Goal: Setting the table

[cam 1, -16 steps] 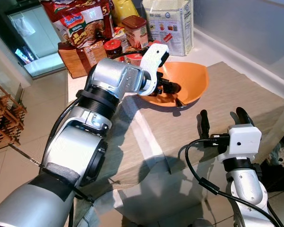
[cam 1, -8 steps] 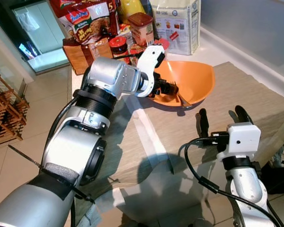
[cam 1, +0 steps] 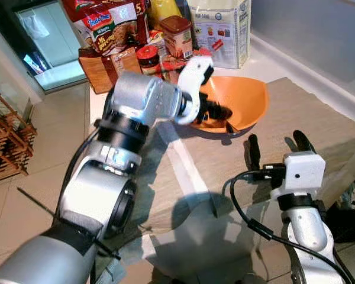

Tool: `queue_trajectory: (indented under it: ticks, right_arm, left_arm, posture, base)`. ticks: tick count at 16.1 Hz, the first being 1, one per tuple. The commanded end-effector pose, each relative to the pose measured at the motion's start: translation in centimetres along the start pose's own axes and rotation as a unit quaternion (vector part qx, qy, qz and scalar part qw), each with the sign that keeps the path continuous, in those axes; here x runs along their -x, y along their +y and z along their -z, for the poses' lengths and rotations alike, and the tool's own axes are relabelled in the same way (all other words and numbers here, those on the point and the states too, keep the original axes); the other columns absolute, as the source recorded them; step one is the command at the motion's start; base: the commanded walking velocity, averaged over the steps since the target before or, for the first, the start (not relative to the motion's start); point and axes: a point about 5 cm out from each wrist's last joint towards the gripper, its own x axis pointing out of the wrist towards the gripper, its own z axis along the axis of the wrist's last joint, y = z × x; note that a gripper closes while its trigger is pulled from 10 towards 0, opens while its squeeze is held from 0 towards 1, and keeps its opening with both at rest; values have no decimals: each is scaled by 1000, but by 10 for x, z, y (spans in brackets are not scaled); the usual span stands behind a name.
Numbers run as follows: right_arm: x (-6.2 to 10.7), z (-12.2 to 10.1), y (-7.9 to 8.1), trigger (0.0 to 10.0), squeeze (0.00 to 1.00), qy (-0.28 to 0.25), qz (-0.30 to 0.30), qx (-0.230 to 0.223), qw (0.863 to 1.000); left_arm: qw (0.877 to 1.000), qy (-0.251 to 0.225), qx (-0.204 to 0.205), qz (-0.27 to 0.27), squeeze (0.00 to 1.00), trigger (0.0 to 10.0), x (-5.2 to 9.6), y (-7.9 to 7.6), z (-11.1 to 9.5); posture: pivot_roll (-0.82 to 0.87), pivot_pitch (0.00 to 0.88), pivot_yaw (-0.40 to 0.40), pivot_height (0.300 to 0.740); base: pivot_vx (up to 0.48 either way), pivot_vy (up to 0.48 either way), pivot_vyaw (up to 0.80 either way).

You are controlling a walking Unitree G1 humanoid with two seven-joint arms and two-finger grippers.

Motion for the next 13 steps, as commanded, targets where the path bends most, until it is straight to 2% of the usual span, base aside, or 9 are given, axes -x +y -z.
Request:
queue_trajectory:
  ticks: [1,3,5,7,9,10,11,12,13]
  right_arm:
    - [0,3,6,10000,0,11,-10,-12,1000]
    - [0,4,7,10000,0,12,-10,-13,1000]
    - [1,4,7,10000,0,13,-10,-14,1000]
    - [1,3,7,10000,0,13,-9,-12,1000]
    - [1,4,7,10000,0,14,-9,-13,1000]
    - [1,4,7,10000,0,14,-9,-13,1000]
    - [1,5,8,10000,0,14,-10,-13,1000]
    - [0,6,9,10000,0,14,-13,-14,1000]
    - [0,6,9,10000,0,14,-14,-14,1000]
  left_arm:
    - [1000,1,12,-8,0,10000,5,4,2]
    - [1000,3,17,-9,0,10000,5,4,5]
    - [1000,3,19,0,0,10000,6,-2,5]
    - [1000,-17,12,5,0,10000,10,-5,-3]
    - [998,-67,-1,12,0,10000,16,-7,-15]
    - [996,-84,-14,6,0,10000,19,-6,-17]
    - [989,-138,-59,0,0,10000,26,-8,-24]
    - [970,-214,-118,-18,0,10000,41,-9,-31]
    - [964,-227,-133,-21,0,10000,43,-10,-32]
  posture:
    - [-198,0,194,722]
    - [-198,0,195,722]
    - [-198,0,198,722]
    - [-196,3,195,722]
    - [-194,4,194,722]
    - [-192,4,192,722]
    - [-187,3,189,722]
    - [-182,0,186,722]
    - [-178,0,182,722]
  base:
    - [0,0,0]
    - [0,0,0]
    - [0,0,0]
    - [0,0,0]
    - [0,0,0]
    - [0,0,0]
    - [0,0,0]
    - [0,0,0]
    - [0,0,0]
